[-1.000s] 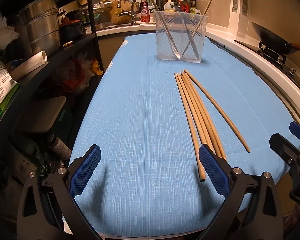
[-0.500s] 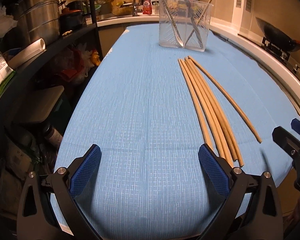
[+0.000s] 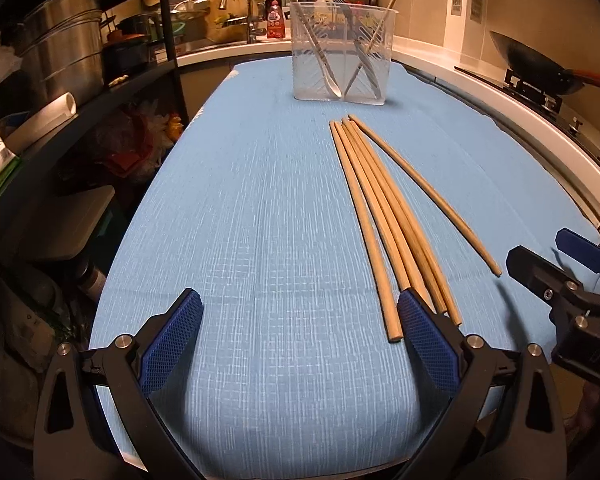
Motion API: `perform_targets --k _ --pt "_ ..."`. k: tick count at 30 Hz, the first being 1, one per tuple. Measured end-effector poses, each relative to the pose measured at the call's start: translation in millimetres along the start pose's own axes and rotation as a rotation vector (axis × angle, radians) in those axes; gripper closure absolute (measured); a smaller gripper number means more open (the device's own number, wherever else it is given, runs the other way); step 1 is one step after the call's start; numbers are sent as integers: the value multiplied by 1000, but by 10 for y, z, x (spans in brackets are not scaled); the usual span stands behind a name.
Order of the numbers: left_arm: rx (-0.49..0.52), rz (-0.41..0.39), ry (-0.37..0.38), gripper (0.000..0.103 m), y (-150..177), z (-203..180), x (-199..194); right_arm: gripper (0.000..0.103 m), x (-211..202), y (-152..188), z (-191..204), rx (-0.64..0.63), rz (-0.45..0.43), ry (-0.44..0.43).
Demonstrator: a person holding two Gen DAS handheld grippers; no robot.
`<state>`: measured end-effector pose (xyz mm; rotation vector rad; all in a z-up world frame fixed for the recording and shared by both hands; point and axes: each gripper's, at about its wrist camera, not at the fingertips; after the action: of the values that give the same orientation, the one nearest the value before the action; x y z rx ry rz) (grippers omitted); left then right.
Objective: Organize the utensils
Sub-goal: 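Move both open tools back over the loose chopsticks on the cloth, then close the right tool on a chopstick while the left closes on another chopstick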
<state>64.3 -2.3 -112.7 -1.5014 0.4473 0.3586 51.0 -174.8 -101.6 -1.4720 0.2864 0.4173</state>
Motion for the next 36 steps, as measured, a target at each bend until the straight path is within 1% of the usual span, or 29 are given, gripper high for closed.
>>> perform_targets --k 2,5,8,10,14,18,20,21,22,23,24,25,26,27,28,29,31,33,36 --pt "-5 4 3 7 -11 25 17 16 24 12 6 -9 1 -3" --pt "-15 -2 -20 7 -13 86 26 16 74 31 54 -30 -4 -11" --pt "-33 -6 -25 7 -12 143 43 16 137 82 119 -62 -13 -23" --pt "-29 -18 -23 7 -8 132 47 15 145 118 160 -92 -53 -21" --pt "-32 -54 -23 8 24 122 46 13 163 170 149 -82 -119 -25" --pt "-38 -81 -32 8 25 122 63 13 194 181 140 -80 -156 -18" --pt "-39 -89 -33 8 26 116 70 14 199 181 141 -81 -166 -20" --pt "-38 -92 -31 8 28 114 73 25 189 187 148 -88 -176 -35" --pt "-35 -95 -22 8 30 108 70 45 180 187 158 -95 -184 -60" --pt "-27 -97 -11 9 34 93 63 54 163 191 186 -109 -189 -92" --pt "-18 -102 4 15 36 79 49 69 151 197 210 -116 -188 -111" --pt "-7 -106 30 23 37 62 30 81 142 198 242 -123 -184 -137" --pt "5 -109 51 27 40 46 18 86 135 201 273 -132 -183 -147" --pt "13 -113 76 39 40 28 4 94 128 207 302 -139 -182 -160" --pt "28 -118 102 56 40 -3 -16 97 124 209 323 -144 -180 -168" --pt "38 -119 121 64 38 -28 -26 97 123 205 327 -145 -178 -168" --pt "52 -112 159 96 37 -70 -41 97 118 193 305 -132 -166 -180" --pt "66 -99 167 95 20 -92 -47 97 95 181 295 -139 -158 -170" --pt "32 -110 167 96 -30 -33 -86 97 8 170 260 -134 -167 -166"
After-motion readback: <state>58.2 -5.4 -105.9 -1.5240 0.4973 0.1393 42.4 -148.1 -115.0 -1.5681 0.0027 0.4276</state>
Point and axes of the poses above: each gripper's, at about its wrist camera, not at the fingertips, and x roughly the way its jaws point, z to its left, y to its underside, and after that the axes turned 15 degrees about -z, right-handed
